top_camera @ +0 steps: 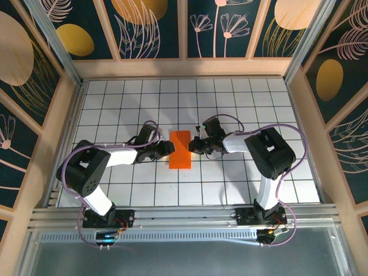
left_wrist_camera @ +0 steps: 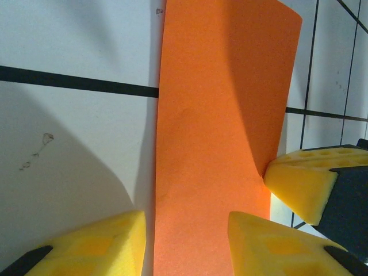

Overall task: Fold a paper plane with a square sheet of paper (fold left side to right side)
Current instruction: Third fold the triangle at the center of the table.

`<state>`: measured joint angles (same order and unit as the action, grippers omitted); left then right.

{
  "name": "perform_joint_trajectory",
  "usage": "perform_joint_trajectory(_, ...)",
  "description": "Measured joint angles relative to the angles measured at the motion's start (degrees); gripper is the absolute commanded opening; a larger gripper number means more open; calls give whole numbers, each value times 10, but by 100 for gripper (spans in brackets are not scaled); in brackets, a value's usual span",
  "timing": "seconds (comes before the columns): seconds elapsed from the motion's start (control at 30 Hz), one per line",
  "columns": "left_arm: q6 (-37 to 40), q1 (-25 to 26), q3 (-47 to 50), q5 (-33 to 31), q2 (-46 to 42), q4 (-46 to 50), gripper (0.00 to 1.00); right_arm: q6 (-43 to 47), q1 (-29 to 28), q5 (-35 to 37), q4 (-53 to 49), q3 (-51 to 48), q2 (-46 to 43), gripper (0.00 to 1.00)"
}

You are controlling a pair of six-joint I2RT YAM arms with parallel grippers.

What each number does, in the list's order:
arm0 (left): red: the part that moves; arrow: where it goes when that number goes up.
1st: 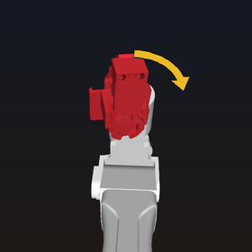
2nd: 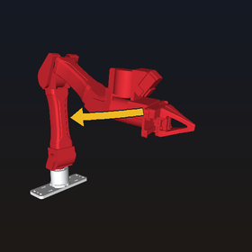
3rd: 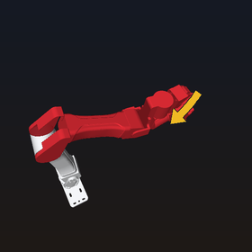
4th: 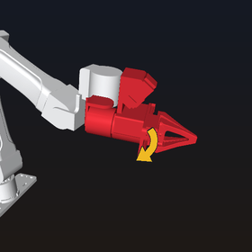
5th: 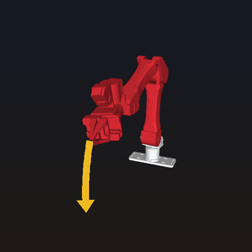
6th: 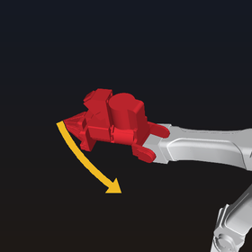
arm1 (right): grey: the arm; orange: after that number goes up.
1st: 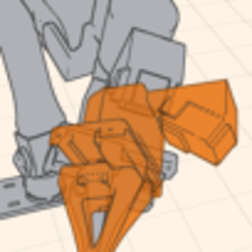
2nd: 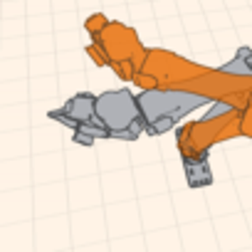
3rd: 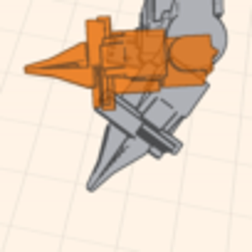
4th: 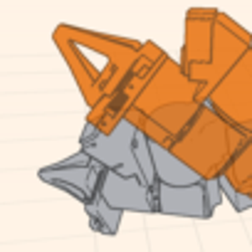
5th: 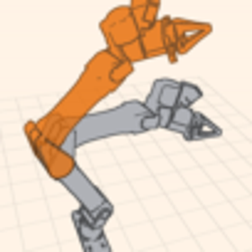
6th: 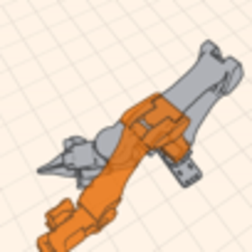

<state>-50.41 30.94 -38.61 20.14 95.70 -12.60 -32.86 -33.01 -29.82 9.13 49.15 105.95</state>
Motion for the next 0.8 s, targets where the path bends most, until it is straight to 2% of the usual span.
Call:
perform_joint_trajectory(0.4, -10, 10, 0, 9, 8, -37, 35, 8, 0, 0, 0, 0, 0, 0)
perform_joint_trajectory(0.53, -14, 10, 0, 7, 8, -37, 27, 9, 0, 0, 0, 0, 0, 0)
perform_joint_trajectory(0.67, -18, 10, 0, 4, 8, -37, 14, 11, 0, 1, 0, 0, 0, 0)
perform_joint_trajectory(0.8, -24, 10, 0, 4, 2, -37, 2, 25, 0, 12, 1, 0, -7, 22)
